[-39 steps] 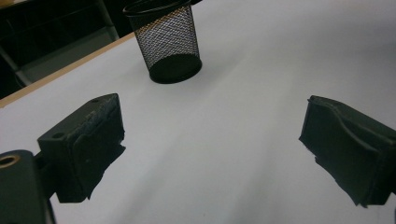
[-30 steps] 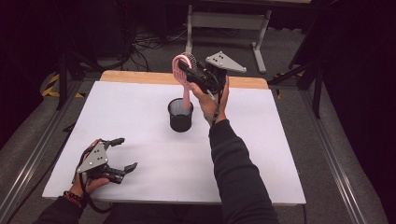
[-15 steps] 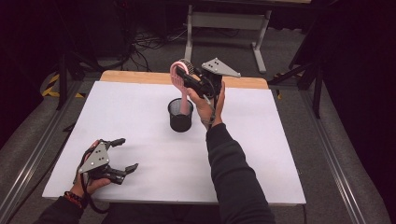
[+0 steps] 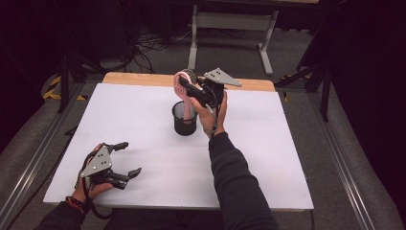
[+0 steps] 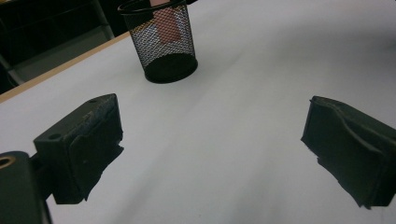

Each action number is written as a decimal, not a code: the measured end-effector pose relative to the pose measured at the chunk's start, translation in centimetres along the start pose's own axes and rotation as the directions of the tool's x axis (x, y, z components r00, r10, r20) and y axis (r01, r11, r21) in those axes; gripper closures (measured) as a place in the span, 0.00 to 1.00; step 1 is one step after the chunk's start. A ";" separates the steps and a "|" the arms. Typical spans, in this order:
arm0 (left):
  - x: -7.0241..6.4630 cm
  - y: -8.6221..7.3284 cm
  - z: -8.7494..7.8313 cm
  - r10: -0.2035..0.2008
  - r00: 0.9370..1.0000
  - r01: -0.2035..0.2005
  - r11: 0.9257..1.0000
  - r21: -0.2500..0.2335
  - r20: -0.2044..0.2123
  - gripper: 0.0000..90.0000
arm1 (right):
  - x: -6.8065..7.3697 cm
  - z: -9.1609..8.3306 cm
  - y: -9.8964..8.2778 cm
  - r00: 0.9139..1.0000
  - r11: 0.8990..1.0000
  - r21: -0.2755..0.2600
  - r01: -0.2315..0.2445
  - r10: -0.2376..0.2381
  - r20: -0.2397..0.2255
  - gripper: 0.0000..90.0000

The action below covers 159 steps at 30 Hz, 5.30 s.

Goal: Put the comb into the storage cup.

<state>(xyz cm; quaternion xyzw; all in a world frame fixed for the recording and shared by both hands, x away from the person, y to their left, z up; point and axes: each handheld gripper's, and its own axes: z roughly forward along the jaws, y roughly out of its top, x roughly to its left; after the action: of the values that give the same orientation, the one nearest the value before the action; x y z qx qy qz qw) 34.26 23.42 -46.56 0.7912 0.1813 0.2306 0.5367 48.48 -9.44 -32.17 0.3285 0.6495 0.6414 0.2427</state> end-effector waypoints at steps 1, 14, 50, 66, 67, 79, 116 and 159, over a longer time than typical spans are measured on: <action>0.0 0.0 0.0 -0.001 1.000 0.001 1.000 -0.003 0.001 0.06 | 0.0 0.0 -0.1 1.000 1.000 -0.001 -0.007 0.007 0.000 0.71; -0.1 0.0 0.0 0.002 1.000 -0.002 1.000 0.003 0.008 0.06 | 0.1 -0.1 -1.9 0.998 0.998 -0.018 -0.058 0.057 -0.019 0.71; 0.1 0.1 -0.2 0.011 1.000 -0.011 1.000 0.004 0.004 0.06 | -0.5 0.2 -3.3 0.999 0.998 0.040 -0.045 0.046 -0.021 0.60; 0.2 0.0 -0.2 0.008 1.000 -0.008 1.000 0.003 -0.006 0.05 | -2.5 -0.2 -3.5 0.998 0.994 0.109 -0.029 0.023 0.060 0.62; 0.2 0.0 -0.2 0.008 1.000 -0.008 1.000 0.003 -0.006 0.05 | -2.5 -0.2 -3.5 0.998 0.994 0.109 -0.029 0.023 0.060 0.62; 0.3 0.0 -0.1 0.005 1.000 -0.005 1.000 0.013 -0.011 0.05 | -3.3 -0.7 -4.4 0.996 0.993 0.111 -0.044 0.035 0.078 0.66; 0.6 0.2 -0.5 0.003 0.999 -0.003 1.000 0.006 -0.033 0.05 | -5.1 -2.3 -6.0 0.982 0.988 0.125 -0.086 0.063 0.177 0.59; 0.5 0.2 -0.5 0.010 1.000 -0.010 1.000 0.016 -0.026 0.05 | -4.1 -2.3 -5.2 0.967 0.982 0.187 0.039 -0.083 0.239 0.21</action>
<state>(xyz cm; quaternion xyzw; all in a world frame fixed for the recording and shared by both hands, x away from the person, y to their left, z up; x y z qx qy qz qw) 34.43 23.99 -46.10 0.7933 0.1862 0.2422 0.5267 48.94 -13.82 -37.68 0.4057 0.6797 0.5265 0.3101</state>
